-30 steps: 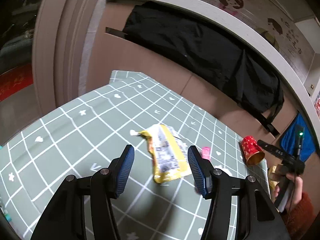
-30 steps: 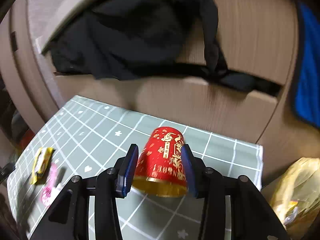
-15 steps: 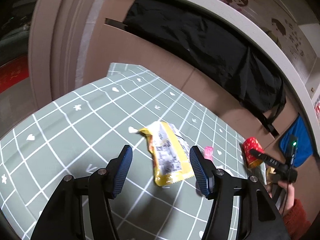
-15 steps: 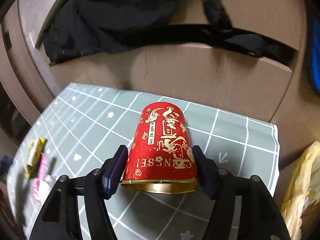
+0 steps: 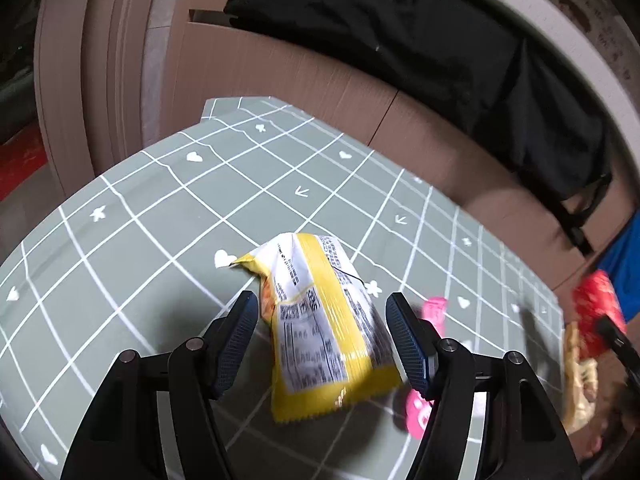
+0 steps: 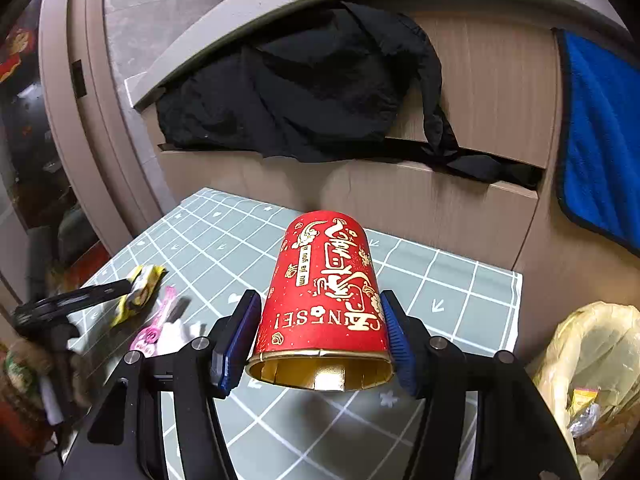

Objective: Collect trash
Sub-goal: 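Grasp the yellow-white snack bar wrapper with the left gripper, then carry the red cup and snack bar wrapper over the bin with both grippers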

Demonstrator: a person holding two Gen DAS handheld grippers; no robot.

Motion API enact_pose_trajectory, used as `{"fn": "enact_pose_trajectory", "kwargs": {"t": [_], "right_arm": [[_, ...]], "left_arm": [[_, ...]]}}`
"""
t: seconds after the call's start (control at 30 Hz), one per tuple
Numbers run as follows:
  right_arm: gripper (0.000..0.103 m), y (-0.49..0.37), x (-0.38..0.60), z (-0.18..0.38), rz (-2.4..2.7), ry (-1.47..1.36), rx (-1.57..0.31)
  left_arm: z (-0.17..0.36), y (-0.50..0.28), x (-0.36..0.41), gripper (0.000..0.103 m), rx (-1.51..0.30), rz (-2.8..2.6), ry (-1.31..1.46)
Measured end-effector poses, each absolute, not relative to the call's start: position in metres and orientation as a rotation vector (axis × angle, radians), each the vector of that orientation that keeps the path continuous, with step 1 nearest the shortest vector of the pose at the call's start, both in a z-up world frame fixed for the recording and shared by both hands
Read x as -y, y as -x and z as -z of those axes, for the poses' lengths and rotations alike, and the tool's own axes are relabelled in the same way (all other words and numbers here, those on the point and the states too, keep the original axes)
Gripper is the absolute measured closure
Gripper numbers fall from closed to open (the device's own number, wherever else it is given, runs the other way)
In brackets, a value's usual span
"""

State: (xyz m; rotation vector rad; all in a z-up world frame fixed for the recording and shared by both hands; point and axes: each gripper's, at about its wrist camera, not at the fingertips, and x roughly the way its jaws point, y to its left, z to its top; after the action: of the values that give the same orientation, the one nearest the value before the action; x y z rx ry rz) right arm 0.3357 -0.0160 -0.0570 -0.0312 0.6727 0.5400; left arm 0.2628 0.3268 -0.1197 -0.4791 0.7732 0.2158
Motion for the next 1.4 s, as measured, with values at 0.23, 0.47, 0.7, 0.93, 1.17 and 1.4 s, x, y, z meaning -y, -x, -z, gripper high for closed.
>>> {"fn": "enact_pose_trajectory", "kwargs": {"t": [0.23, 0.47, 0.7, 0.93, 1.17, 1.4], "right_arm": [[0.047, -0.317, 0.031, 0.054, -0.527, 0.045, -0.652], [0.047, -0.306, 0.045, 0.047, -0.531, 0.018, -0.638], [0.047, -0.295, 0.053, 0.035, -0.559, -0.007, -0.615], [0.047, -0.275, 0.072, -0.006, -0.562, -0.013, -0.506], [0.047, -0.251, 0.109, -0.051, -0.514, 0.002, -0.386], [0.046, -0.234, 0.163, -0.078, -0.436, -0.011, -0.306]], "left_arm": [[0.130, -0.273, -0.323, 0.047, -0.808, -0.268, 0.492], [0.115, -0.263, -0.313, 0.063, -0.770, -0.263, 0.473], [0.063, -0.245, -0.281, 0.064, -0.663, -0.200, 0.414], [-0.015, -0.230, -0.221, 0.064, -0.500, -0.068, 0.323], [-0.075, -0.228, -0.147, 0.064, -0.397, 0.108, 0.288], [-0.103, -0.227, -0.072, 0.064, -0.327, 0.201, 0.200]]}}
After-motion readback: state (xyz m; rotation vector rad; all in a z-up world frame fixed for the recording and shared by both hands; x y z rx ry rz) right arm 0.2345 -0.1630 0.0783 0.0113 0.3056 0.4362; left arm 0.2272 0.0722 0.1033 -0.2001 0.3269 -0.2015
